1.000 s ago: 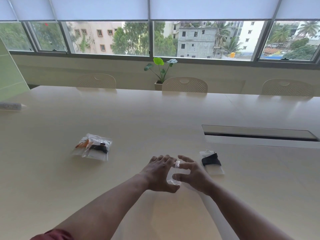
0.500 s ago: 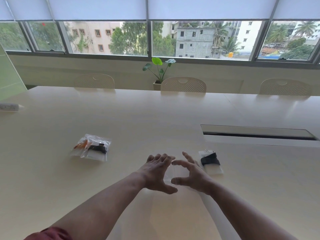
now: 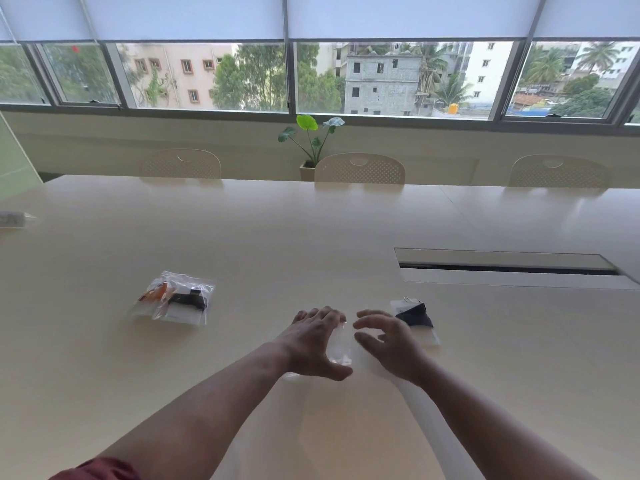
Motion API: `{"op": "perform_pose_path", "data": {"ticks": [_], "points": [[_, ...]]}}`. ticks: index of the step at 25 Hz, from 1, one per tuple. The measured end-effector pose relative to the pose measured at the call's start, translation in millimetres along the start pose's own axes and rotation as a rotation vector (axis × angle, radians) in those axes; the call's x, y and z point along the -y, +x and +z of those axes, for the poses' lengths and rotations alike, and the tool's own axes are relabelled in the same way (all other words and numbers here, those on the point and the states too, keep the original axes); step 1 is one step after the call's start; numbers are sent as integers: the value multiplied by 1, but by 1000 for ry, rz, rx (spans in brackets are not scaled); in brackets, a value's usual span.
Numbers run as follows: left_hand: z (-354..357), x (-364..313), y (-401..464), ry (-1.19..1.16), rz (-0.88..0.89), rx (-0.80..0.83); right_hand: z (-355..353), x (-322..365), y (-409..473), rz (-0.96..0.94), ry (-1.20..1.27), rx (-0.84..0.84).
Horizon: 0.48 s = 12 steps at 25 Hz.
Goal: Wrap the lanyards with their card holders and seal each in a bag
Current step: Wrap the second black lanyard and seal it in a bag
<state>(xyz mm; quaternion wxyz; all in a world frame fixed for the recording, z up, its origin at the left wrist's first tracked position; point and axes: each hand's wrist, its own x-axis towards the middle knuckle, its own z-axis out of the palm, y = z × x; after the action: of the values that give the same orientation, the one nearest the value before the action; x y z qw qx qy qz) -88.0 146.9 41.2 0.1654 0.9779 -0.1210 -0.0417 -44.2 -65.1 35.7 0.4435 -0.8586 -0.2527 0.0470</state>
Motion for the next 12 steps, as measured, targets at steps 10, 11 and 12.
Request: {"op": "perform_pose_path", "data": {"ticks": [10,11,12], "points": [[-7,-41,40,-1017,-160,113,-71,-41,13,397,-181,-350],[-6,-47,45,-1100,-134,154,-72,-45,11,421,-144,-328],[-5,-53,49,-1179,-121,193,-72,-48,10,437,-100,-308]]}}
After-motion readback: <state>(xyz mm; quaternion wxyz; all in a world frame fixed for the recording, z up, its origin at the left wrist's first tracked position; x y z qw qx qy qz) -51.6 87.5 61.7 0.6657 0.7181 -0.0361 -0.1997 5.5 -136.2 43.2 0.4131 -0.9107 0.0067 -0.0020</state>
